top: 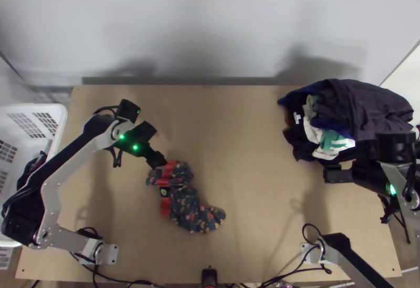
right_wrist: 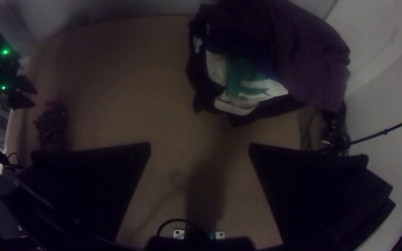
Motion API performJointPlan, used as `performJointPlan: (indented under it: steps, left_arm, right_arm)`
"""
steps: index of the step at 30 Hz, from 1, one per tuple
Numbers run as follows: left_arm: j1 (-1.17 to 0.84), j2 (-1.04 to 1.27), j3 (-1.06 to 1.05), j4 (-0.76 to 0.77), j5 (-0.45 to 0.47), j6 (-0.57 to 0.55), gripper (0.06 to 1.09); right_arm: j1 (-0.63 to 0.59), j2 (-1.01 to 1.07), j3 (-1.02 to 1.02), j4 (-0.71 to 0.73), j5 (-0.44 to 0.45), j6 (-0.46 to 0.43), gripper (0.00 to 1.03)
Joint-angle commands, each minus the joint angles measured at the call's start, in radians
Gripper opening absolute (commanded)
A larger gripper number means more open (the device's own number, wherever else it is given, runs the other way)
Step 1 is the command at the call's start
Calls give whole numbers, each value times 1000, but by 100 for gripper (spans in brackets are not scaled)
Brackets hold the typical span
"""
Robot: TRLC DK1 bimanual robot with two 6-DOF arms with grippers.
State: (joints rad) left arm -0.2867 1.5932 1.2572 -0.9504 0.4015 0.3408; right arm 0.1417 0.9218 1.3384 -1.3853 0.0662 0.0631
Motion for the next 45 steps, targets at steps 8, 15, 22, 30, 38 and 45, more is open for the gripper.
performJointPlan:
  steps: [8, 15, 22, 30, 38, 45]
  left_arm:
    - [-89, 77, -24, 98, 10, 4, 103]
    - [-100, 103, -13, 114, 10, 10, 98]
    - [-98, 128, -28, 102, 22, 20, 74]
    - [-85, 126, -48, 93, 22, 38, 74]
    - [-31, 102, -45, 71, 53, 46, 44]
    - [-6, 119, -44, 27, 142, 46, 24]
  right_arm:
    - [4, -1, -19, 9, -8, -2, 98]
    - [4, -1, -21, 11, -8, -3, 98]
    - [9, -1, -31, 11, -8, -3, 98]
    - [18, -3, -36, 11, -8, -5, 98]
    - [22, -8, -50, 11, -8, -3, 98]
    - [25, -17, -59, 11, -8, -3, 98]
